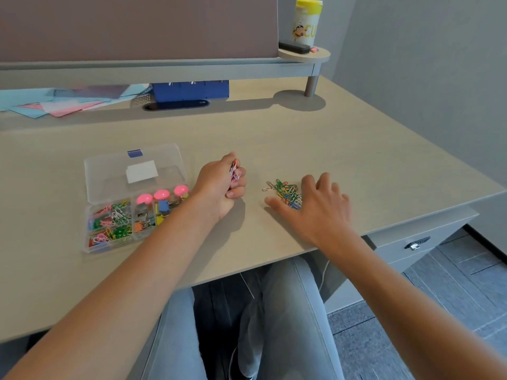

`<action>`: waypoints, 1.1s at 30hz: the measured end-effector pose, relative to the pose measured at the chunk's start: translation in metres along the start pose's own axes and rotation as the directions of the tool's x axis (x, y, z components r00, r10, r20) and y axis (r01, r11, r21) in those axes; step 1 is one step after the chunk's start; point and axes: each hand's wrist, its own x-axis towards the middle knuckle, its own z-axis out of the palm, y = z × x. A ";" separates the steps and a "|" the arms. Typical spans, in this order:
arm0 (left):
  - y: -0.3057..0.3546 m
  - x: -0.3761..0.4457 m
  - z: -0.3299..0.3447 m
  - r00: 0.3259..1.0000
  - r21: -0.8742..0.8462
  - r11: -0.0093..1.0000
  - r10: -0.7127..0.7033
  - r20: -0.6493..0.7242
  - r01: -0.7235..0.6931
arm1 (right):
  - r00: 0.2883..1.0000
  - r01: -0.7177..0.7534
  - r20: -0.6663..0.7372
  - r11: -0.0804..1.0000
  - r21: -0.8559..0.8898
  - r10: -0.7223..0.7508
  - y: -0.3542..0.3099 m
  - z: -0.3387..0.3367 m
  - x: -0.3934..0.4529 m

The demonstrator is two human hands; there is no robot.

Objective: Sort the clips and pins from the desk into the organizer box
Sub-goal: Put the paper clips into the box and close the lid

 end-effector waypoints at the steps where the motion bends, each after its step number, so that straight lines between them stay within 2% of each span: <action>1: 0.000 -0.001 -0.001 1.000 -0.002 1.000 0.001 0.001 -0.001 | 1.000 0.008 0.010 1.000 -0.012 -0.008 -0.004 -0.001 0.002; 4: 0.002 -0.006 -0.002 1.000 -0.010 1.000 0.002 0.008 -0.002 | 0.998 0.063 0.020 0.996 -0.061 -0.062 -0.015 -0.008 0.012; 8: 0.003 -0.009 -0.002 1.000 -0.002 1.000 0.007 0.020 -0.007 | 0.952 0.304 0.061 0.914 -0.267 -0.299 -0.022 -0.007 0.024; 14: 0.001 -0.018 -0.001 1.000 -0.006 1.000 -0.004 0.029 0.004 | 0.927 0.368 0.176 0.889 -0.273 -0.330 -0.028 -0.016 0.037; 18: 0.000 -0.025 -0.005 1.000 -0.002 1.000 -0.007 0.025 0.007 | 0.924 0.380 0.148 0.884 -0.274 -0.352 -0.023 -0.018 0.041; 26: 0.005 -0.040 -0.012 1.000 0.013 1.000 0.012 -0.001 -0.012 | 0.973 0.229 0.033 0.967 -0.113 -0.227 -0.012 -0.008 0.050; 29: 0.011 -0.048 -0.016 0.999 0.030 0.999 0.029 -0.019 -0.028 | 0.981 0.196 0.000 0.980 0.022 -0.196 -0.019 -0.013 0.045; 33: 0.028 -0.060 -0.029 0.997 0.052 0.996 0.069 -0.048 -0.066 | 0.963 0.267 -0.014 0.950 0.164 -0.268 -0.050 -0.017 0.019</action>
